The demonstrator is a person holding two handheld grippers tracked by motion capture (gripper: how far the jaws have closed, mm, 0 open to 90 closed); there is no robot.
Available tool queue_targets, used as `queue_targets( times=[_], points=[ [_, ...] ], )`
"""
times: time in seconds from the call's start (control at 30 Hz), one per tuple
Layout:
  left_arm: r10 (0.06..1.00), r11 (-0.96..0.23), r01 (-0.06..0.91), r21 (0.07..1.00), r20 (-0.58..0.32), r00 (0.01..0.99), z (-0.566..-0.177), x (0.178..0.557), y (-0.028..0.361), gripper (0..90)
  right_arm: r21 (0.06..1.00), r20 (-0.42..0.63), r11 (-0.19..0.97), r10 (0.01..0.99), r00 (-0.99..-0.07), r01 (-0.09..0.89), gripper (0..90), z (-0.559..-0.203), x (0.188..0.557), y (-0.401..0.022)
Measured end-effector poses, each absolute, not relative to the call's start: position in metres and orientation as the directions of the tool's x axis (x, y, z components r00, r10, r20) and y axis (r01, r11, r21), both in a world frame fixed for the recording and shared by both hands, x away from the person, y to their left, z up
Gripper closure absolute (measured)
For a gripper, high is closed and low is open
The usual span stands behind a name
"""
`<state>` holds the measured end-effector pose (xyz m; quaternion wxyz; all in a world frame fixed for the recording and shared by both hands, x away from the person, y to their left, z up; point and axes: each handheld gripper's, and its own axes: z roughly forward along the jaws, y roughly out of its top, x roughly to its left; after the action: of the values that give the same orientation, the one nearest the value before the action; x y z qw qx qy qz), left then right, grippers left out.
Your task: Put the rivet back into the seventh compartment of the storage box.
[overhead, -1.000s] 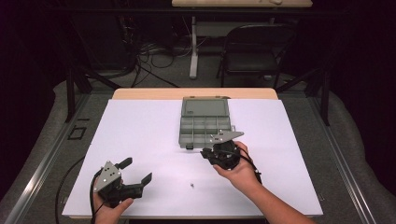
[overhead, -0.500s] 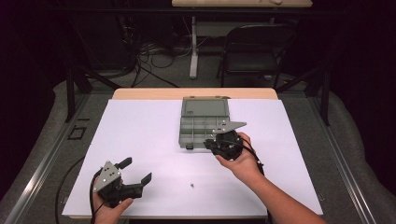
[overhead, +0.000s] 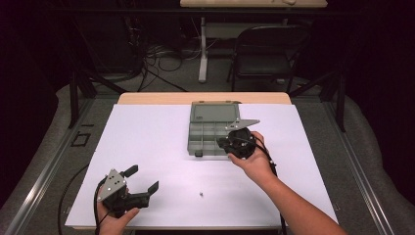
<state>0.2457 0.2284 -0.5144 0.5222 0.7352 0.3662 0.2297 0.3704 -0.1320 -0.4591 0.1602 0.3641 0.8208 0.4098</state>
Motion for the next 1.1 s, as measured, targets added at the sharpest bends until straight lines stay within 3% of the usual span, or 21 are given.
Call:
queue_targets(
  times=[1.1],
  points=[
    [0.777, -0.187, 0.303, 0.934, -0.048, 0.628, -0.515, 0.246, 0.229, 8.7, 0.715, 0.052, 0.365, 0.823, -0.566, 0.597, 83.3, -0.510, 0.427, -0.127]
  ],
)
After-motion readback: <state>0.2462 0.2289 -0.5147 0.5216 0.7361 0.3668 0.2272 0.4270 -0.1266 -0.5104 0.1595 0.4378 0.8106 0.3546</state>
